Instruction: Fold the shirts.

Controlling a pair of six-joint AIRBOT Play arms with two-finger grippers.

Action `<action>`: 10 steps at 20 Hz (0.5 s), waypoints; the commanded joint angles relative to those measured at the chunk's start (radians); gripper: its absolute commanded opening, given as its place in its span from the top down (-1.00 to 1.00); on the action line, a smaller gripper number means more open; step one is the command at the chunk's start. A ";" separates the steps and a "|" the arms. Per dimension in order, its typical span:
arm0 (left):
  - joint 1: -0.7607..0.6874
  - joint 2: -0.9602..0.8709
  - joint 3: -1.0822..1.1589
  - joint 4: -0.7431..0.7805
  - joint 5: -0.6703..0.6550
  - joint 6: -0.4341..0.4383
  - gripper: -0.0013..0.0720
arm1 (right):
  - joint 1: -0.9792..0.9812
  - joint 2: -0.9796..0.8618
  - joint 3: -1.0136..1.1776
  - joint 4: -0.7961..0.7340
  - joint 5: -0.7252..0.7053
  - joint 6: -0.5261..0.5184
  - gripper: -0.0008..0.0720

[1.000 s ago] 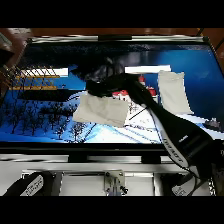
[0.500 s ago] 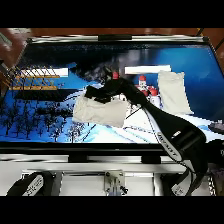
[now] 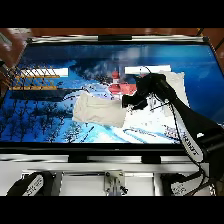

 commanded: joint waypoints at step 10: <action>0.001 0.000 0.000 0.000 0.000 0.003 0.86 | -0.018 -0.055 0.006 0.340 0.149 -0.196 0.76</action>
